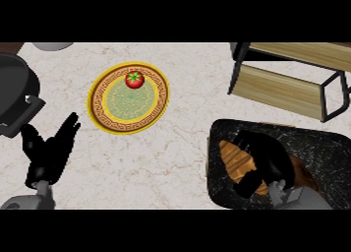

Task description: Pick the croissant from the tray and place it in the tiered shelf

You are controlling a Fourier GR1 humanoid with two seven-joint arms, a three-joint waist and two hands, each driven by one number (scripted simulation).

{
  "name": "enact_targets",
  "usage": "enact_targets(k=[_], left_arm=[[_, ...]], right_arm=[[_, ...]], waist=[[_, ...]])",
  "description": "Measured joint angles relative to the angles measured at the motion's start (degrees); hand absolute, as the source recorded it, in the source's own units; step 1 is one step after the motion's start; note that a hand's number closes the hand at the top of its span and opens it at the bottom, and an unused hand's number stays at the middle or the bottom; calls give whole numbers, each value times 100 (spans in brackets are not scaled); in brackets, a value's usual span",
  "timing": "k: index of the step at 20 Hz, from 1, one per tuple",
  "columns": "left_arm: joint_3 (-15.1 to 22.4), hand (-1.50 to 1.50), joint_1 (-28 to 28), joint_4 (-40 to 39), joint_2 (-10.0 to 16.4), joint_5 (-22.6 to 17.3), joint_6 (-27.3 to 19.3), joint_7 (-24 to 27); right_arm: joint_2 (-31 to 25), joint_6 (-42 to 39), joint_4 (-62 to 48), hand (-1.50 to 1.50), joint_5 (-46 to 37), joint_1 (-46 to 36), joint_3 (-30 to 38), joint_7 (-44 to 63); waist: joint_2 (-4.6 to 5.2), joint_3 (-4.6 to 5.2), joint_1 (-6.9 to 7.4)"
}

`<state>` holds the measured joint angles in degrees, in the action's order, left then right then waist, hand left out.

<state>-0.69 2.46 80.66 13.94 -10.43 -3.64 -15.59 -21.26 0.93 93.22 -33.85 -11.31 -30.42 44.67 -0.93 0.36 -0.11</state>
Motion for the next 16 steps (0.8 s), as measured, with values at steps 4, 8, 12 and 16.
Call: enact_targets(k=[4,8,12,16], left_arm=[[-41,0,3,-56,-26,27,51,71],[-71,0,39,-102,-15,22,126,54],[-89,0,20,-116,-58,53,98,94],[-131,0,-40,-82,-42,54,101,86]], right_arm=[[513,-179,-312,150,3,-544,145,181],[975,-41,-189,150,-177,-1010,290,493],[1075,1,395,150,-560,-1484,446,909],[1086,-255,1230,150,-1050,-2006,549,1503]], waist=[[38,-43,38],[50,-70,35],[41,-77,7],[16,-77,-36]])
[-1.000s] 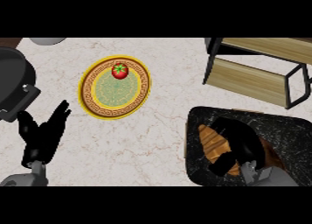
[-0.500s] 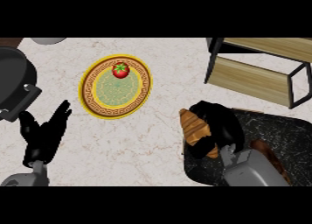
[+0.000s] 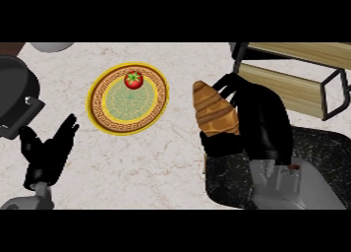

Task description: Pick the croissant from the tray and place it in the tiered shelf

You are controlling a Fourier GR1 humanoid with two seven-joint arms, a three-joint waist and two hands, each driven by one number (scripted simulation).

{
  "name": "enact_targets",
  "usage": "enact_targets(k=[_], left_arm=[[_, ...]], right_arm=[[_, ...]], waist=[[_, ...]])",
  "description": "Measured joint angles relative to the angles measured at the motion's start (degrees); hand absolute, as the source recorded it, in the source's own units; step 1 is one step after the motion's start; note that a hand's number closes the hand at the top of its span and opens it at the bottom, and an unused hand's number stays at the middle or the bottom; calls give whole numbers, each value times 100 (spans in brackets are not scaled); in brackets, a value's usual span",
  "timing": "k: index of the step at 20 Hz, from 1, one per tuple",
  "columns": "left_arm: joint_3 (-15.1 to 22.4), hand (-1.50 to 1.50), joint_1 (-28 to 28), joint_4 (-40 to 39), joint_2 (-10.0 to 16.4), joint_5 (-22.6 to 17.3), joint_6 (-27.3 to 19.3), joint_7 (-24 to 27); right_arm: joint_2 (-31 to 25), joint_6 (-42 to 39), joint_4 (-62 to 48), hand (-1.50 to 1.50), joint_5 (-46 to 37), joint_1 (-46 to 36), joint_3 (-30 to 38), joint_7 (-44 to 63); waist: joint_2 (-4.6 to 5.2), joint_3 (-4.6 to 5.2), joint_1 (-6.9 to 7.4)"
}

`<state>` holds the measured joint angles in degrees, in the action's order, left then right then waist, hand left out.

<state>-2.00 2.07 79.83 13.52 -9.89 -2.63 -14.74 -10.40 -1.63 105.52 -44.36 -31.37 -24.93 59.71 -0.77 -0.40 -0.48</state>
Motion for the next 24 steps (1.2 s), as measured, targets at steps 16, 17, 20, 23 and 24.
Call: enact_targets(k=[16,17,20,23,24], left_arm=[[-40,0,12,45,-17,22,73,-84],[-42,0,20,42,-18,26,75,-88],[-59,0,65,-15,-45,41,58,-72],[-75,0,81,3,-10,25,118,-118],[-87,0,98,-26,-1,15,149,-108]], right_arm=[[-818,-1313,314,150,355,-2318,2356,376],[-908,-1362,186,150,416,-2402,2522,320],[-1194,-1500,-216,150,575,-2768,2978,186],[-1520,-1661,-706,150,706,-3069,3309,9],[-1592,-1684,-907,150,693,-3154,3365,-52]], waist=[[13,11,11],[18,11,15],[27,8,26],[35,8,49],[39,7,60]])
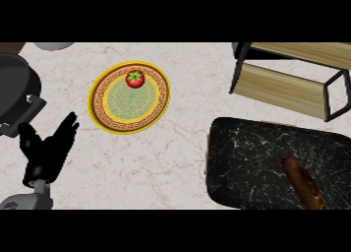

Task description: Pick the croissant from the tray and place it in the tiered shelf

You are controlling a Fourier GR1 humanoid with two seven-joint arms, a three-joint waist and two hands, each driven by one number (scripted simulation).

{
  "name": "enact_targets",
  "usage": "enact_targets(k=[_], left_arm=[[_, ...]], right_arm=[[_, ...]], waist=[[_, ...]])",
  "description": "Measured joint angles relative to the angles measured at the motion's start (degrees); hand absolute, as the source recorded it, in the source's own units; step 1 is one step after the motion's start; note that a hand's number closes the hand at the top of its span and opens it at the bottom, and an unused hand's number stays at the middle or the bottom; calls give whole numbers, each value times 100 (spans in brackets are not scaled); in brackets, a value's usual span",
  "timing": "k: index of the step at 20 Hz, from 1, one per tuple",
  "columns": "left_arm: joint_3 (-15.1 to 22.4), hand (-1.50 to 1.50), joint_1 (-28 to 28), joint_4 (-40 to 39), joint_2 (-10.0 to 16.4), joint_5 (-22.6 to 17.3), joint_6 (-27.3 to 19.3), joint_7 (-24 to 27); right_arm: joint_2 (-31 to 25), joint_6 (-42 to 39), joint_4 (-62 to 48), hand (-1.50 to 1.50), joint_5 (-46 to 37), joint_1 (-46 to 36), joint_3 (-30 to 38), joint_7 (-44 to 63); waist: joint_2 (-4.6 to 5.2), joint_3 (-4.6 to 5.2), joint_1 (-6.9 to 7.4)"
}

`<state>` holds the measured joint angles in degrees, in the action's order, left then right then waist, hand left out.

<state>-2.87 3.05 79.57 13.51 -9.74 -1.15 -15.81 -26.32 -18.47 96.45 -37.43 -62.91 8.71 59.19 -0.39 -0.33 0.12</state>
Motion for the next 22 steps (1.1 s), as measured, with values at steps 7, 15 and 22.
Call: enact_targets(k=[7,15,22], left_arm=[[17,0,78,-2,-71,63,-33,-57],[-3,0,109,-32,-140,116,-22,-14],[-33,0,98,-26,-151,136,42,23]], right_arm=[[-527,-314,-1296,150,253,-357,386,-642],[-705,-101,-2431,150,44,-332,276,-1494],[-821,451,-3452,150,-255,-372,259,-2310]], waist=[[17,-4,39],[31,-1,63],[37,-6,88]])
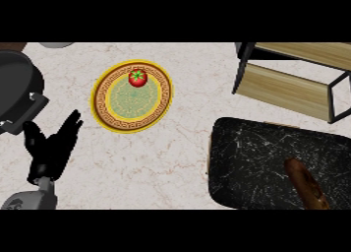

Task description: Pick the croissant from the tray and place it in the tiered shelf

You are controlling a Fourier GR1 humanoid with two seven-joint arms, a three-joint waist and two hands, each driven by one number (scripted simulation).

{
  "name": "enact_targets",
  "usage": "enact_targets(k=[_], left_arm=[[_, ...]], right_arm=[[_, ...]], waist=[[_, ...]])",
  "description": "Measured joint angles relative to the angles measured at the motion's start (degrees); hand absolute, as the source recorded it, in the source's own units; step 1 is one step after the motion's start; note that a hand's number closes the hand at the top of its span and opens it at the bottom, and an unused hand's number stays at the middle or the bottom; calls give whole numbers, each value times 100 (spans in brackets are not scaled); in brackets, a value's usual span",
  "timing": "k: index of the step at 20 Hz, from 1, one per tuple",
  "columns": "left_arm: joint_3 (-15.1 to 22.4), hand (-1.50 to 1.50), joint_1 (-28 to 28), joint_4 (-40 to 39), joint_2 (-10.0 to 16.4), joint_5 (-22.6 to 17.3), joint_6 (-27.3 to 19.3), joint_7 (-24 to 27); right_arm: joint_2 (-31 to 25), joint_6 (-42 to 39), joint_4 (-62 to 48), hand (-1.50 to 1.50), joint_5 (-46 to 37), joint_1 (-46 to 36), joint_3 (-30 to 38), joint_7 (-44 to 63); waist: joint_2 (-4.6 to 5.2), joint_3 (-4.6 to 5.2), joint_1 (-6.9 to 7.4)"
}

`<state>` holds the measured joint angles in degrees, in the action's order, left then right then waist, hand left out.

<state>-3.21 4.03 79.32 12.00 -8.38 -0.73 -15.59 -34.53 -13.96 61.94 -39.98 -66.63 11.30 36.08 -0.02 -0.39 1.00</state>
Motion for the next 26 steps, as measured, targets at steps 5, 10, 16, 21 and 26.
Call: enact_targets(k=[5,10,16,21,26], left_arm=[[-5,0,-119,129,-7,10,61,64],[2,0,-96,62,-71,55,61,123],[-37,0,-58,97,-76,53,50,-41],[-84,0,-81,95,-65,39,91,-32],[-126,0,-61,112,-31,6,123,-167]], right_arm=[[-73,400,-630,150,-139,-64,59,-509],[-90,668,-1287,150,-200,-287,90,-1044],[-196,651,-1729,150,-274,-471,64,-1353],[-121,924,-1816,-150,-212,-583,260,-1172],[29,1472,-1814,-150,84,-669,702,-993]], waist=[[1,1,19],[8,-1,27],[0,-2,21],[-6,-1,4],[-9,-1,-11]])
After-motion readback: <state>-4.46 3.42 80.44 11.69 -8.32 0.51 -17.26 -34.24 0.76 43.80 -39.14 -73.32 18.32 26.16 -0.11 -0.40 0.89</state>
